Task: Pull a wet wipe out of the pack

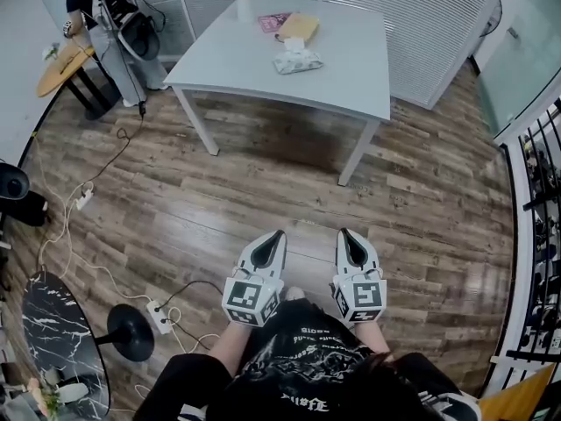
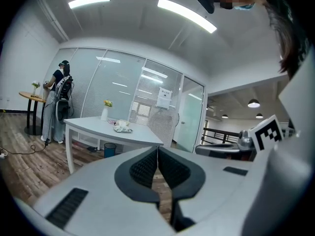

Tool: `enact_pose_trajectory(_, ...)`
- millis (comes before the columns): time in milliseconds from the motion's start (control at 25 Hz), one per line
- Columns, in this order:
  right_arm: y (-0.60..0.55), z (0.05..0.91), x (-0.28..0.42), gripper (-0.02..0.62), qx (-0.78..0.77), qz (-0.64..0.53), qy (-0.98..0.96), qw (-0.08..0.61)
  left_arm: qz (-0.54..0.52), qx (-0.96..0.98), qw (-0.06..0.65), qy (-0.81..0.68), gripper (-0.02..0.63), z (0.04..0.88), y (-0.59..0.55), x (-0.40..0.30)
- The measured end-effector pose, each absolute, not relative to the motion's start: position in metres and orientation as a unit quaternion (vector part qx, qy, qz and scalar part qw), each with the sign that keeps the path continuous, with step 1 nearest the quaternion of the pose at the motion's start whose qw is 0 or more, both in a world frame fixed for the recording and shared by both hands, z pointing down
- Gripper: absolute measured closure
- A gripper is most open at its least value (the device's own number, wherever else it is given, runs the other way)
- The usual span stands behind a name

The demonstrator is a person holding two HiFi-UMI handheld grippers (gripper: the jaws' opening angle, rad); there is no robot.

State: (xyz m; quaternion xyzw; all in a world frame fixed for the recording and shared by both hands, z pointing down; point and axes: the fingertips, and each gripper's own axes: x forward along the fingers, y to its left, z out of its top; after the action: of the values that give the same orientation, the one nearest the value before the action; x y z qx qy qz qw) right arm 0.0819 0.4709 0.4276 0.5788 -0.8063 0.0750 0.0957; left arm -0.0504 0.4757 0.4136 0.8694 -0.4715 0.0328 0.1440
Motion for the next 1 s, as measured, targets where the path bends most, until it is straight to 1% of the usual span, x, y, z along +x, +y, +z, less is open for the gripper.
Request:
enact_pose_trajectory(360,0.429,0.438,0.079,0.597,0.579,0.073,-0.804,0.110,0.050,0.877,0.125,-0.461,0.598,0.422,0.416,-0.046)
enact_pose_trajectory(600,0.367,0.428,0.067,0.597,0.584,0.063,-0.801,0.116,0.042,0.886,0.126,-0.445,0.598,0.416,0.350,-0.054)
enact_pose_trajectory(1000,0.264,0.426,0.040,0.597,0.608,0.059,-0.781,0.129,0.034,0.898,0.133,-0.417,0.598,0.421,0.236,-0.085)
